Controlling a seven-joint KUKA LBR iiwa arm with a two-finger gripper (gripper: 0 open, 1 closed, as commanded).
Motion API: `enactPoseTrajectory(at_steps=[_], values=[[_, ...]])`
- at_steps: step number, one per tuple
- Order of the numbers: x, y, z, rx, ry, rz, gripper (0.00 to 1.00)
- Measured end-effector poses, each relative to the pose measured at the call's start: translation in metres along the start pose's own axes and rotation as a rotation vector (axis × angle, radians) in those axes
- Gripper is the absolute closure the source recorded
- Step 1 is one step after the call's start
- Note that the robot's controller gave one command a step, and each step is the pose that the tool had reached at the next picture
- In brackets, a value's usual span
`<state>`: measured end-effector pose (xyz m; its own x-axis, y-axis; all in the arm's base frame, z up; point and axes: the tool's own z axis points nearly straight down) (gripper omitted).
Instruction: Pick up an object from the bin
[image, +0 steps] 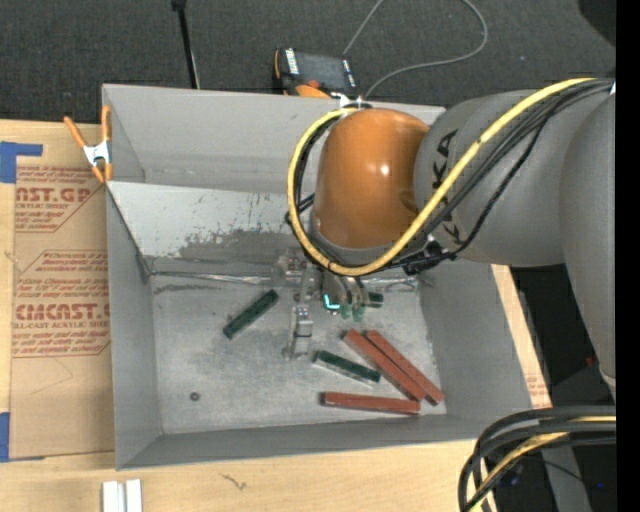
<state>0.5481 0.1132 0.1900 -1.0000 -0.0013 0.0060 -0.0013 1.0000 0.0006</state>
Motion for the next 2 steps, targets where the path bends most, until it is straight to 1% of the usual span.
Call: enactPoseTrajectory(at_steps=[1,2], values=[[-0.0259,-0.0046,0.1234,-0.001,-0.007,0.012,0.00],[-0.0274,-0.0044,0.1181,-0.002,-0.009,0.012,1.00]])
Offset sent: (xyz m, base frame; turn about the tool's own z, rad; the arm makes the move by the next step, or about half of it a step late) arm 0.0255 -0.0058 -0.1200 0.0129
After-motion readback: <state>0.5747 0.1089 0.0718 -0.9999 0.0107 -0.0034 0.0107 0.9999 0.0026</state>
